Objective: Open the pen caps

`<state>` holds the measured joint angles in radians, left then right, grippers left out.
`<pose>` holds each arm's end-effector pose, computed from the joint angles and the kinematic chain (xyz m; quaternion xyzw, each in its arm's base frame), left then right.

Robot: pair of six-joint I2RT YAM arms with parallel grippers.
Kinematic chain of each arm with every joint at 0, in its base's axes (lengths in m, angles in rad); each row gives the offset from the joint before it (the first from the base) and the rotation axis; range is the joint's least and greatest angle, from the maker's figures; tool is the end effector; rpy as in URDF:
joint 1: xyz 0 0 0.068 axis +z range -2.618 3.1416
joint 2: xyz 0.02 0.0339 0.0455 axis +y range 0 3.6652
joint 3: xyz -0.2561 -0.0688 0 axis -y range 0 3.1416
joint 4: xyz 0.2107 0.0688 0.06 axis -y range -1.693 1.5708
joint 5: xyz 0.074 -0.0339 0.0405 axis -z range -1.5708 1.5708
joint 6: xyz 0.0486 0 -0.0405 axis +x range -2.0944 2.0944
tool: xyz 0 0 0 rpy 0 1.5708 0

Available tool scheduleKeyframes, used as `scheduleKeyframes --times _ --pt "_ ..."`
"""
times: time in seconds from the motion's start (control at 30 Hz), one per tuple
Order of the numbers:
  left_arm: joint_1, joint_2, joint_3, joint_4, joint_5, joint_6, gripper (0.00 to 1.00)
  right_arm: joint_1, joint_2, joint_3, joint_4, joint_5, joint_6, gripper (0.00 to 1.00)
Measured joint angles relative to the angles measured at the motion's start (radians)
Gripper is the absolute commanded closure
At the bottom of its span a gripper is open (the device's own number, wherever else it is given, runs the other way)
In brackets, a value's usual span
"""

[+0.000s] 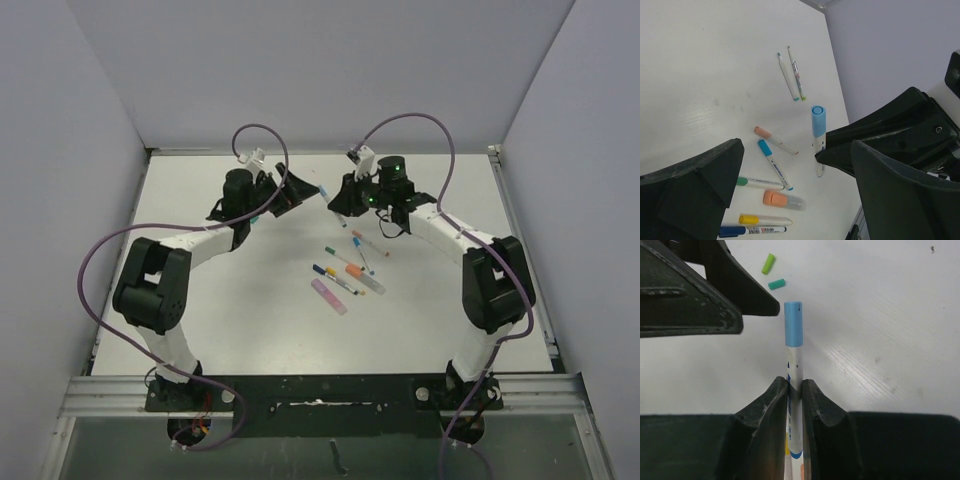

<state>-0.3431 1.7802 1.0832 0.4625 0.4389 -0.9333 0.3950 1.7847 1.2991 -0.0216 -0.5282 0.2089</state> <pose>0.3585 -0.1500 0.2473 -0.0938 0.7723 -0.4975 0.3839 0.3506 0.1727 0.2622 -0.2091 0.8161 0.3604 0.4004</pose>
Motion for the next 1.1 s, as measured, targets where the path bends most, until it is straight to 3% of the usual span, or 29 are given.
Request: scheduleKeyframes --times 0.7,1.1 --pt "-0.037 0.019 -0.059 0.118 -0.049 -0.009 0.49 0.072 0.0 0.0 0.056 -0.056 0.061 1.0" --pt "-0.042 0.019 -0.085 0.18 -0.069 -0.018 0.53 0.083 0.0 0.0 0.049 -0.055 0.053 1.0"
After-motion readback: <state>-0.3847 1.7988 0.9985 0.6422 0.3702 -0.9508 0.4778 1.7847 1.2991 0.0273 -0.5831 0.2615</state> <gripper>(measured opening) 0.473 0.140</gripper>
